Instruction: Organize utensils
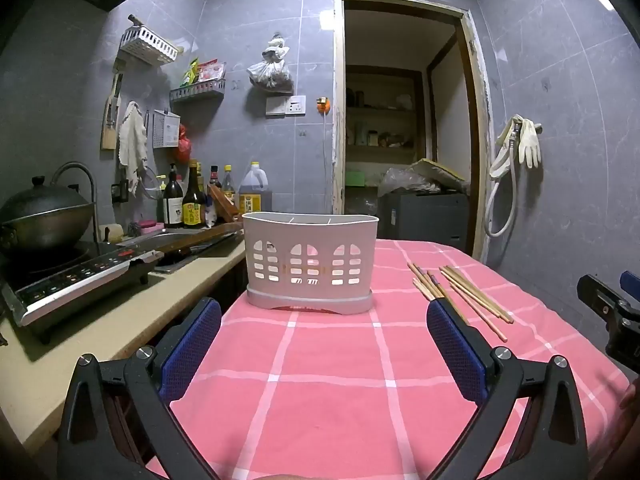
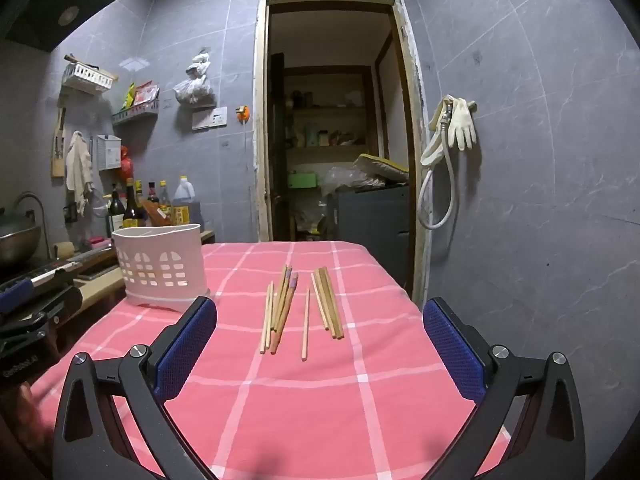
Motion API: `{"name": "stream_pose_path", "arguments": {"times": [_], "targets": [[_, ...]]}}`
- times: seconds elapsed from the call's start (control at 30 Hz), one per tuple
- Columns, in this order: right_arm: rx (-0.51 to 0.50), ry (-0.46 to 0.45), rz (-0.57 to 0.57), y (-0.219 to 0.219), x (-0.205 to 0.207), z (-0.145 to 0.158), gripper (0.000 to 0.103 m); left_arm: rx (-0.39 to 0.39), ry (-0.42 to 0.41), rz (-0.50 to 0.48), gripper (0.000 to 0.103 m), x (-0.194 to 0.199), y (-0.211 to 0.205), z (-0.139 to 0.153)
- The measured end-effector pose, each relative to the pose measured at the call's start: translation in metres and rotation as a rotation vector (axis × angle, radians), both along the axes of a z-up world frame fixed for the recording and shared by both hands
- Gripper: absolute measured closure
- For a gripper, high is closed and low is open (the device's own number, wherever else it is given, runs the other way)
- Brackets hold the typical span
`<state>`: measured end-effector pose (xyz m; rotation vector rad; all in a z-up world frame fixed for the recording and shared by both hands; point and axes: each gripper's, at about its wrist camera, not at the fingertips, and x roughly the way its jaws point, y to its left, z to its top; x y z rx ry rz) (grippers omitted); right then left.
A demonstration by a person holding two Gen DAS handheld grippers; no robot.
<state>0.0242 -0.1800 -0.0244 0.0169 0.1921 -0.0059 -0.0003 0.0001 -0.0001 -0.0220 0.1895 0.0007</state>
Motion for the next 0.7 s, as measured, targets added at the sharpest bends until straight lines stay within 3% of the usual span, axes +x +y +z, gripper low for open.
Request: {"name": "stream_pose_path", "arguments": {"times": [0.7], "targets": [[0.005,-0.004,0.000,0.0008,0.0026,-0.0041,0.000,-0.011,0.012,-0.001,0.002,0.0004,0.0016,0.0002]]}}
